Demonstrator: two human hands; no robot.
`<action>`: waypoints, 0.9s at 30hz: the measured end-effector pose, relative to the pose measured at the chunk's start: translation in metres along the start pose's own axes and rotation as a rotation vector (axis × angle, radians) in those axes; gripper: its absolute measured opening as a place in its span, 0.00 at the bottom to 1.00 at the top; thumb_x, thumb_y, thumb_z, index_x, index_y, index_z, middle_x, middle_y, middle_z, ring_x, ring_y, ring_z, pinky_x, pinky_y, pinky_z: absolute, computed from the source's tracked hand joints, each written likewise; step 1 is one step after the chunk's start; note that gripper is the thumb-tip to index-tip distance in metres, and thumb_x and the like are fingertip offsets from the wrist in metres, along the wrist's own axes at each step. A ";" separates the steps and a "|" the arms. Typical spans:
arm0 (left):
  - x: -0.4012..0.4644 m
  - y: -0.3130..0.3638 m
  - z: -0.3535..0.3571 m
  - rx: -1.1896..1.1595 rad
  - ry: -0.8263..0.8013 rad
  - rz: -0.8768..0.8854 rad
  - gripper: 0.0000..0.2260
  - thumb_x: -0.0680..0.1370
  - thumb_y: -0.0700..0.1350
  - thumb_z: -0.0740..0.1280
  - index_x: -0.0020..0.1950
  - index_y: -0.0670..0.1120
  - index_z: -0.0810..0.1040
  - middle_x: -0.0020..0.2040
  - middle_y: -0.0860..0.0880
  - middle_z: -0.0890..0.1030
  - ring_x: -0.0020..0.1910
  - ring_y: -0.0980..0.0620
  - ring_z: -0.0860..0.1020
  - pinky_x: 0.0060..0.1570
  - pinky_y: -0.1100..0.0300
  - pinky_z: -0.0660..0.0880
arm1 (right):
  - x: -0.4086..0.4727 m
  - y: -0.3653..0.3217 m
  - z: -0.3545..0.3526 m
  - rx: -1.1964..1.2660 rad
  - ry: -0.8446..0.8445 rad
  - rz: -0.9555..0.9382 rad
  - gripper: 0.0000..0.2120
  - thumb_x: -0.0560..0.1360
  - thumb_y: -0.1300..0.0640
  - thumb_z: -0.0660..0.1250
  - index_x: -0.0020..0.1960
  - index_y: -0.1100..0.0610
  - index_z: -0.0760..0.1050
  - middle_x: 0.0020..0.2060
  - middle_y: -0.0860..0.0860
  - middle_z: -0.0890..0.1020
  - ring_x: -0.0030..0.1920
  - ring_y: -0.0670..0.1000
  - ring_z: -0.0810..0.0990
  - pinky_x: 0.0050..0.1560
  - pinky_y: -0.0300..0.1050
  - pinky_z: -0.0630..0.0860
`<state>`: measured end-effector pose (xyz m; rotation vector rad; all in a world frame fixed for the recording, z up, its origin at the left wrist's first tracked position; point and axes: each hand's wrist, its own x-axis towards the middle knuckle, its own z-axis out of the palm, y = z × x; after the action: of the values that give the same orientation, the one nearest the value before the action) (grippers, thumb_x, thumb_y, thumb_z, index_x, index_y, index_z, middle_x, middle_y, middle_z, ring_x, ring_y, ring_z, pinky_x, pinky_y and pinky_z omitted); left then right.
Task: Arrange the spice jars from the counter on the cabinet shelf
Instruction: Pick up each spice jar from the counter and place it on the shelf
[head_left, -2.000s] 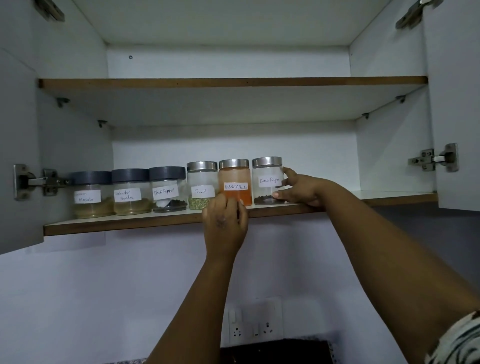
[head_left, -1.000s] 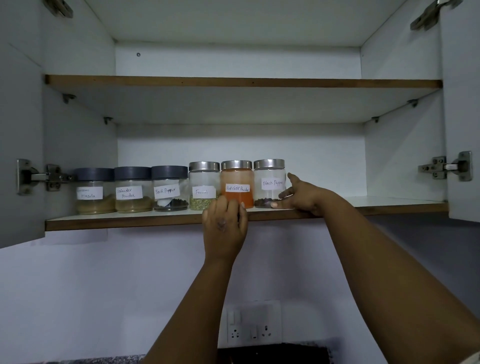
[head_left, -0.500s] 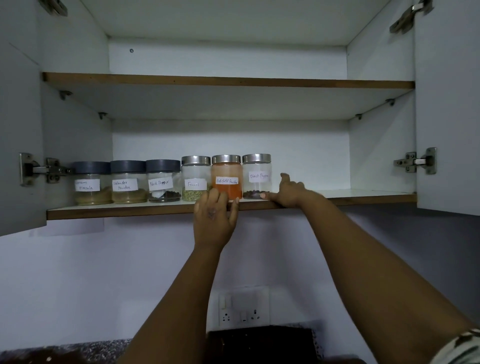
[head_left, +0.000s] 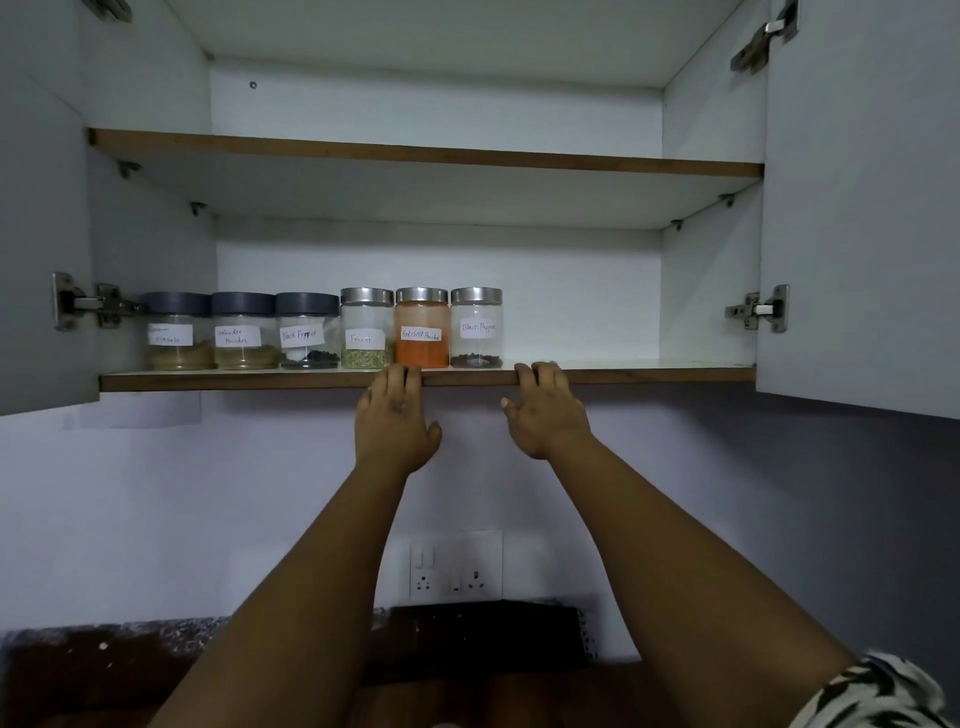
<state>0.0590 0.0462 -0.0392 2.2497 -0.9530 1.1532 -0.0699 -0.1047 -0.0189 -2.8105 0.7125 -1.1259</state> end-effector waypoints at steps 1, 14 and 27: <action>-0.001 0.000 -0.002 -0.001 -0.030 0.000 0.35 0.73 0.54 0.69 0.75 0.43 0.61 0.72 0.43 0.64 0.72 0.44 0.63 0.65 0.49 0.68 | -0.002 0.001 -0.002 0.012 -0.023 -0.003 0.29 0.82 0.46 0.54 0.79 0.55 0.51 0.77 0.53 0.54 0.78 0.54 0.46 0.73 0.58 0.60; -0.187 0.022 0.066 -0.178 -0.392 -0.227 0.44 0.76 0.58 0.66 0.80 0.45 0.43 0.80 0.42 0.48 0.79 0.41 0.49 0.76 0.46 0.53 | -0.156 0.058 0.115 0.053 -0.269 0.161 0.35 0.80 0.41 0.54 0.80 0.52 0.43 0.79 0.54 0.46 0.79 0.55 0.43 0.76 0.56 0.43; -0.424 0.047 0.099 -0.315 -0.886 -0.352 0.41 0.76 0.59 0.65 0.79 0.46 0.47 0.77 0.42 0.55 0.75 0.42 0.57 0.72 0.47 0.62 | -0.405 0.111 0.210 -0.070 -0.538 0.303 0.31 0.77 0.43 0.60 0.77 0.53 0.58 0.75 0.58 0.62 0.75 0.59 0.60 0.73 0.56 0.58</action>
<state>-0.0999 0.1117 -0.4425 2.5050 -0.8772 -0.1879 -0.2319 -0.0609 -0.4574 -2.7295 1.0688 -0.2822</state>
